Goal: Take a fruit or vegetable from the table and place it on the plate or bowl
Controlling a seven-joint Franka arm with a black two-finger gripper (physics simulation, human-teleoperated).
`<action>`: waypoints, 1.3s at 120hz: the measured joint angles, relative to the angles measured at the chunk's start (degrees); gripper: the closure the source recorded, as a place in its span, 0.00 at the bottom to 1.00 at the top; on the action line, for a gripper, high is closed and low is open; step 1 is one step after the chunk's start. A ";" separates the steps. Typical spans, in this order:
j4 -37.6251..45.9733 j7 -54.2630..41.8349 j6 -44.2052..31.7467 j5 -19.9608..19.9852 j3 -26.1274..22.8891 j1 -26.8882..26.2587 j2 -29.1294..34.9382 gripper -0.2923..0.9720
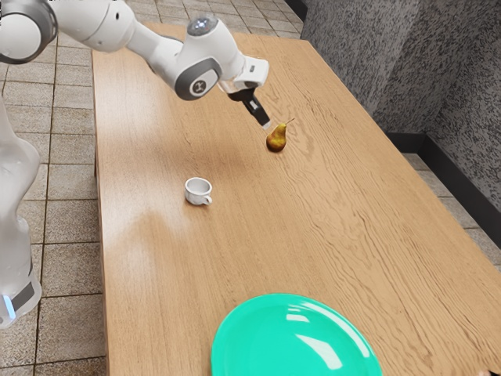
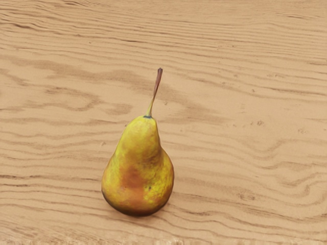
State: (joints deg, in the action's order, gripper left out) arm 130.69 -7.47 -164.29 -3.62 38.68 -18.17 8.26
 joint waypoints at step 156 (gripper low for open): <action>3.06 -1.20 -29.29 5.13 0.78 -0.75 -12.06 0.23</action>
State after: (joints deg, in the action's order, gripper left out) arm 133.75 -8.67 -193.59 1.50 39.46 -18.92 -3.80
